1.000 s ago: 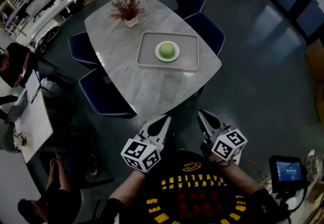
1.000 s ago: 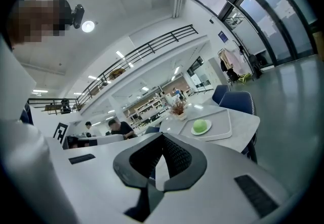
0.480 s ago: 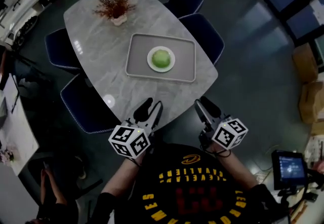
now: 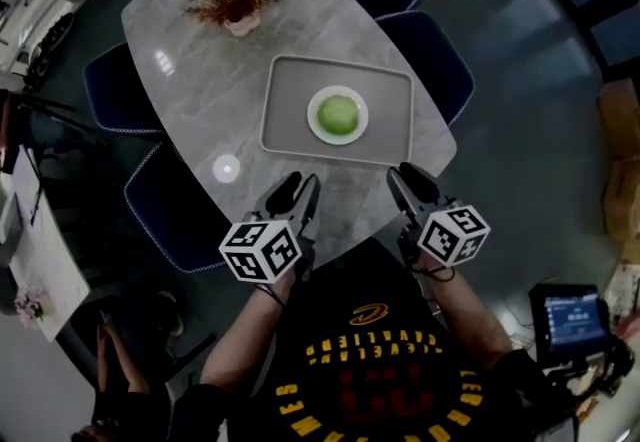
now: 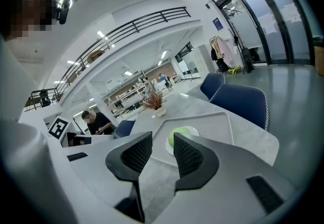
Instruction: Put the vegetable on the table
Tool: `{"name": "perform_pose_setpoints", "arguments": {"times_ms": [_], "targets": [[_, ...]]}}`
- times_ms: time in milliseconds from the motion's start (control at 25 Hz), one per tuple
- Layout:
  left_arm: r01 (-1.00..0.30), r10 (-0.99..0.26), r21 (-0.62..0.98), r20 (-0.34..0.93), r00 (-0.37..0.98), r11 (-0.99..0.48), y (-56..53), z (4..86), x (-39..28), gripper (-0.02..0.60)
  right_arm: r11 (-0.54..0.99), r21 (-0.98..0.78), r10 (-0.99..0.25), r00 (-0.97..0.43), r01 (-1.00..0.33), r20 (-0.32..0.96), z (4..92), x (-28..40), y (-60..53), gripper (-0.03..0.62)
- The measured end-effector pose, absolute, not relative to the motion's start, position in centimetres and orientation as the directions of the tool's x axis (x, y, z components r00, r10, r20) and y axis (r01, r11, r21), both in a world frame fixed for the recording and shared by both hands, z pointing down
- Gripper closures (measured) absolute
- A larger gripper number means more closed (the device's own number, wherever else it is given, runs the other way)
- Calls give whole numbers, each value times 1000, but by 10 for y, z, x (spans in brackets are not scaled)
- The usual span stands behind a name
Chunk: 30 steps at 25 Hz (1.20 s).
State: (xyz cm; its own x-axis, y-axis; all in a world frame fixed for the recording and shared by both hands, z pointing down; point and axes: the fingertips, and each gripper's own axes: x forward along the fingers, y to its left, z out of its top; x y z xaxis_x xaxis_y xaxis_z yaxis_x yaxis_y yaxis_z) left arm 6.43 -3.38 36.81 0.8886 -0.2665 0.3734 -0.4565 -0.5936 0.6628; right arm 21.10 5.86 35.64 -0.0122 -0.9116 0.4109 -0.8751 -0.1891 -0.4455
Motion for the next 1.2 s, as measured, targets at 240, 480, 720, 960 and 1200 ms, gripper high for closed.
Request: {"name": "perform_pose_setpoints", "arguments": {"times_ms": [240,480,720,960,1200], "targets": [[-522,-303,652,426,852,-550,-66,388,86,434,-168,-467,-899,-59,-868,433,383,246,26,456],[-560,-314,659,464,828,-501,-88,407,108,434,-181,-487,-870,-92,-854,485,408,270,4,456],[-587,-300,669,505,809,-456,-110,437,127,434,-204,-509,-832,-126,-836,540,444,289,-19,456],[-601,-264,678,542,798,-424,-123,462,135,434,-234,-518,-801,-139,-823,583,471,300,-38,456],[-582,-198,716,552,810,-385,-118,469,140,434,-274,-507,-780,-119,-817,614,469,301,-38,456]]}}
